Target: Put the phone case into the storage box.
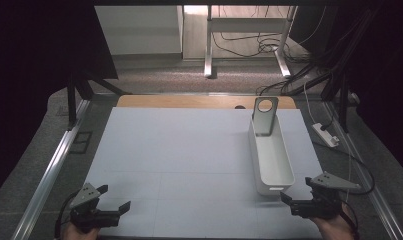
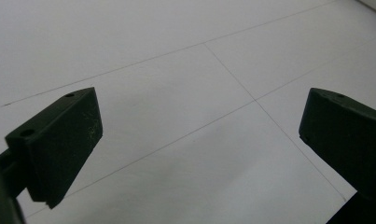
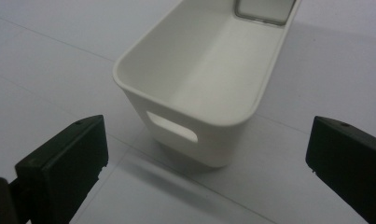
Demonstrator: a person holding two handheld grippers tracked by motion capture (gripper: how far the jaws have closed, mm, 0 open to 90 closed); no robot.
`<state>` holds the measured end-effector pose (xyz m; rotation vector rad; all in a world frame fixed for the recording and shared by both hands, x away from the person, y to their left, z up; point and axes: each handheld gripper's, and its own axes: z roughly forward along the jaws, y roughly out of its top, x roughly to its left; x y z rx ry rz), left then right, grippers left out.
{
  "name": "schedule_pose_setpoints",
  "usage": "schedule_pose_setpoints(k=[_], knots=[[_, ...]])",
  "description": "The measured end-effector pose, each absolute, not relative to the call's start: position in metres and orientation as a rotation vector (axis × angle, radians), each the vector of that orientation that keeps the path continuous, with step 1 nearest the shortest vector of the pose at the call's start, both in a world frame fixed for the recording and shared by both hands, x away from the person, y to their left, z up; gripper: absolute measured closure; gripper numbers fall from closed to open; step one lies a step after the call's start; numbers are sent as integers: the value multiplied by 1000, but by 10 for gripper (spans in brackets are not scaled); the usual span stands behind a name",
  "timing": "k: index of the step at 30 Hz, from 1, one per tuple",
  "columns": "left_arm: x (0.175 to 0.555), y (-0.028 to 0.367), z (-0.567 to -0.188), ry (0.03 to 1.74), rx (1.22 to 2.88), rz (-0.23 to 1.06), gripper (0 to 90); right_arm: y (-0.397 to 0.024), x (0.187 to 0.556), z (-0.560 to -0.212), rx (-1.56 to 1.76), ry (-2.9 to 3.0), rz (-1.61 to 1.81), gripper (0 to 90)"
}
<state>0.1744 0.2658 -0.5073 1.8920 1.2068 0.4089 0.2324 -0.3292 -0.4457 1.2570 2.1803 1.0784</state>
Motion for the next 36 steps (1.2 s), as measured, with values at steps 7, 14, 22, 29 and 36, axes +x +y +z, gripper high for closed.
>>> schedule_pose_setpoints(k=[7, 14, 22, 29, 36], knots=[[174, 266, -507, 1210, 1889, 408, 2, -337, 223, -453, 1283, 2163, 1055, 0], [174, 266, -507, 1208, 1890, 409, 3, -342, 217, -459, 1303, 2153, 1030, 0], [174, 267, -507, 1209, 1888, 408, 2, -345, 211, -465, 1307, 2150, 994, 0], [174, 267, -508, 1217, 1884, 404, 1, -348, 211, -470, 1349, 2150, 949, 0], [175, 267, -507, 1222, 1876, 397, 0, -347, 213, -472, 1356, 2172, 914, 0]])
